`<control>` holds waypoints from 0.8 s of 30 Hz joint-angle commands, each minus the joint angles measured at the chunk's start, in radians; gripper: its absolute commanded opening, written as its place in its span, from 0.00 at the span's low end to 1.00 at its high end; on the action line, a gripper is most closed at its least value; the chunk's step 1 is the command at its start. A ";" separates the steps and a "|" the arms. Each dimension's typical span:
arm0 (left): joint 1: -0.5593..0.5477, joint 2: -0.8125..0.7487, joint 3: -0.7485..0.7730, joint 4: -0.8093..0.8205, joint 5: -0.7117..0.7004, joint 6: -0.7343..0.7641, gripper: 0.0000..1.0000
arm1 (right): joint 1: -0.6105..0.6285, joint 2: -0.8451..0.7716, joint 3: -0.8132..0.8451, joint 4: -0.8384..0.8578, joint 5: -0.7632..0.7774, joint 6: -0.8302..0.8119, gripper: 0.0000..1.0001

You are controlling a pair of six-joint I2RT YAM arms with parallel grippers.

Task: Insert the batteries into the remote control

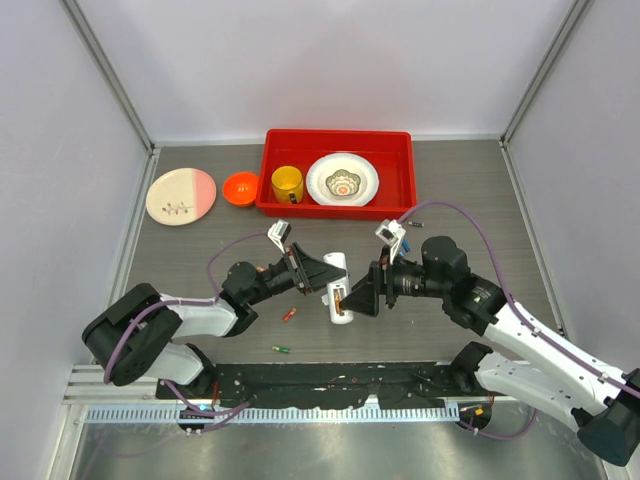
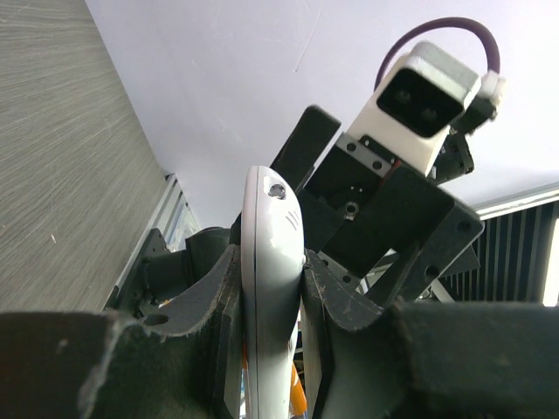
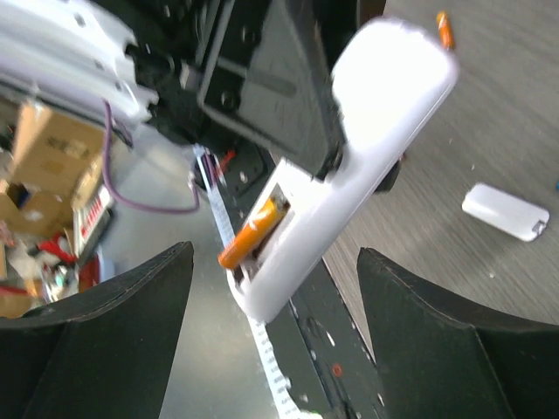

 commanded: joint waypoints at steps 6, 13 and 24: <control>-0.003 -0.007 0.017 0.257 0.007 0.005 0.00 | -0.050 0.003 -0.086 0.359 -0.036 0.311 0.81; -0.003 -0.001 0.028 0.257 0.005 0.004 0.00 | -0.048 0.020 -0.098 0.330 -0.084 0.294 0.80; -0.001 0.001 0.031 0.257 0.004 0.004 0.00 | -0.050 0.044 -0.098 0.241 -0.104 0.214 0.76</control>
